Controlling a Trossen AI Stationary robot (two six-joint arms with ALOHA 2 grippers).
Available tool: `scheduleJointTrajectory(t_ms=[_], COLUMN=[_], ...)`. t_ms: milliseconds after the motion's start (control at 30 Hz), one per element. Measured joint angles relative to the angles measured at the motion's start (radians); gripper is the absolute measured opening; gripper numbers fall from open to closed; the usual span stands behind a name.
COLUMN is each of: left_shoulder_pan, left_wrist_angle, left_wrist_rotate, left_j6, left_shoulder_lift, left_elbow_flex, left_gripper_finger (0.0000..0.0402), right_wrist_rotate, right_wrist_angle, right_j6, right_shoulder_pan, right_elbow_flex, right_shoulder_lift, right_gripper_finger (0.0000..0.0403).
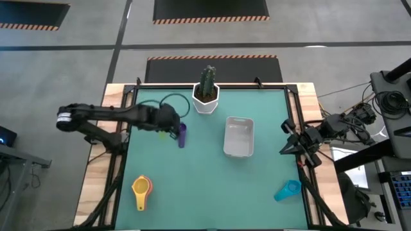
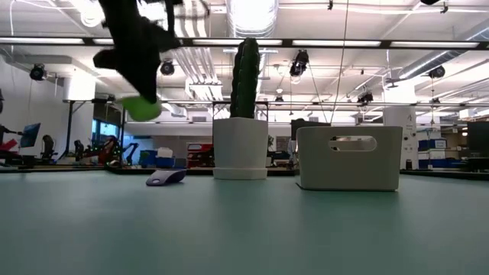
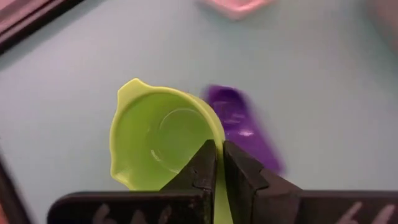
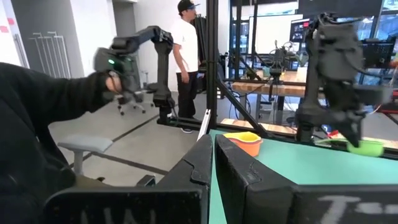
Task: Nest measuring cups in basket
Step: Stack the green measuring cup on the top of the yellow measuring cup
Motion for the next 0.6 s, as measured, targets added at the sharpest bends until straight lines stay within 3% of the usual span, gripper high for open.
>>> scheduleJointTrajectory(t_ms=[333,600], left_shoulder_pan=[-0.413,-0.640], left_wrist_angle=[0.000,-0.011], left_wrist_rotate=[0.011,0.005], left_j6=[-0.321,-0.523], left_shoulder_lift=[0.016,0.193], left_elbow_flex=[0.138,0.317], left_gripper_finger=[0.0000,0.0000], right_wrist_rotate=[0.000,0.000], right_wrist_angle=[0.004,0.023], right_j6=[-0.021,-0.027], right_shoulder_pan=[0.000,0.000], right_elbow_flex=[0.000,0.000], right_shoulder_lift=[0.000,0.000], right_gripper_finger=[0.0009,0.0009])
